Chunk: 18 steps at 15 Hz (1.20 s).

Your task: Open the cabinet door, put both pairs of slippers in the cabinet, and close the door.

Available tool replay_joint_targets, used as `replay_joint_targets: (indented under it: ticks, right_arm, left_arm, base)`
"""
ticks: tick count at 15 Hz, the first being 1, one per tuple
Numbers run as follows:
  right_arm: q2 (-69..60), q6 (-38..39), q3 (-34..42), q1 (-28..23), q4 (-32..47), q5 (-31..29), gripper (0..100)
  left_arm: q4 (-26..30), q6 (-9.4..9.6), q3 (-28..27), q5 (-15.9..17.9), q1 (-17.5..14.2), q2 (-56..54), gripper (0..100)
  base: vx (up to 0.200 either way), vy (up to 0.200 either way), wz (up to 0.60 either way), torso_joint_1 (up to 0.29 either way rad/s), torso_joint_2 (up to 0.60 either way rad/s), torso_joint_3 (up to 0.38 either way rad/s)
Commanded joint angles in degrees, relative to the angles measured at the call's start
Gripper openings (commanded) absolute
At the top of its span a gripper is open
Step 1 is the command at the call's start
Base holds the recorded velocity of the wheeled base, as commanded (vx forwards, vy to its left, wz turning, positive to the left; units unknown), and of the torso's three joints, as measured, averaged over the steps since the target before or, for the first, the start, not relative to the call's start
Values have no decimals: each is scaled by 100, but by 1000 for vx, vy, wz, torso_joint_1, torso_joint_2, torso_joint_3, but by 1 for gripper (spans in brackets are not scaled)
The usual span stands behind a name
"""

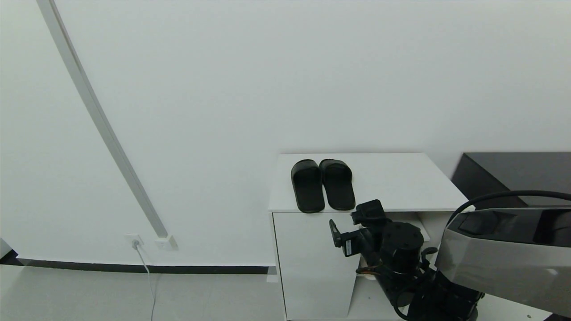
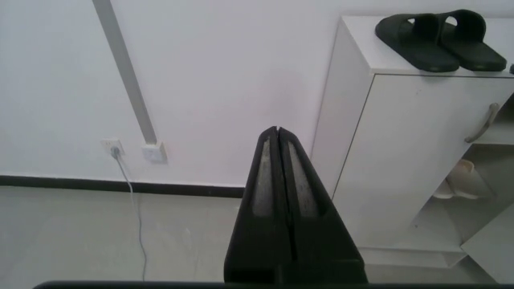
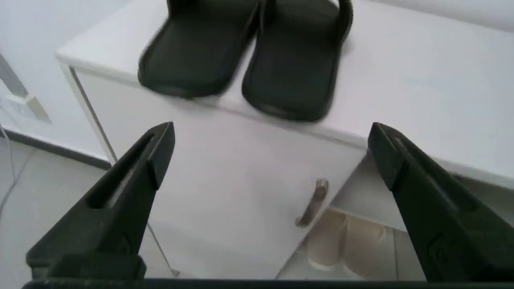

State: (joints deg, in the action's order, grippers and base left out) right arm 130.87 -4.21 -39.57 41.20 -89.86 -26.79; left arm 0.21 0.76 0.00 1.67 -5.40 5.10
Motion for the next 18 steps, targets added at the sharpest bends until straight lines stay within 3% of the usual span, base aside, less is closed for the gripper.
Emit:
replay_joint_targets:
  ticks: [1,4,6,8,11,13,18]
  right_arm:
    - [-26,-10,-437,2,188,-1,100]
    - [-281,271,-1387,-7,1550,-1,100]
    - [-843,623,-2301,37,3334,-71,100]
    - [-1142,816,-2784,98,4284,-124,100]
    - [-1300,1299,-3065,160,5198,-124,100]
    - [-1292,1484,-3057,213,5409,-124,100]
    - [-993,1713,-2978,318,5593,-186,100]
  left_arm:
    - [-3,12,0,0,-5,9,0]
    - [-3,30,0,0,-5,9,0]
    - [-3,30,0,0,-5,9,0]
    - [-3,30,0,9,-5,9,0]
    - [-3,30,0,9,-5,9,0]
    - [-3,30,0,9,4,9,0]
    - [-3,30,0,9,-5,9,0]
  base:
    - [0,0,0,0,0,0]
    - [0,0,0,0,0,0]
    - [0,0,0,0,0,0]
    - [0,0,0,0,0,0]
    - [0,0,0,0,0,0]
    - [0,0,0,0,0,0]
    - [200,0,0,-1,1,2]
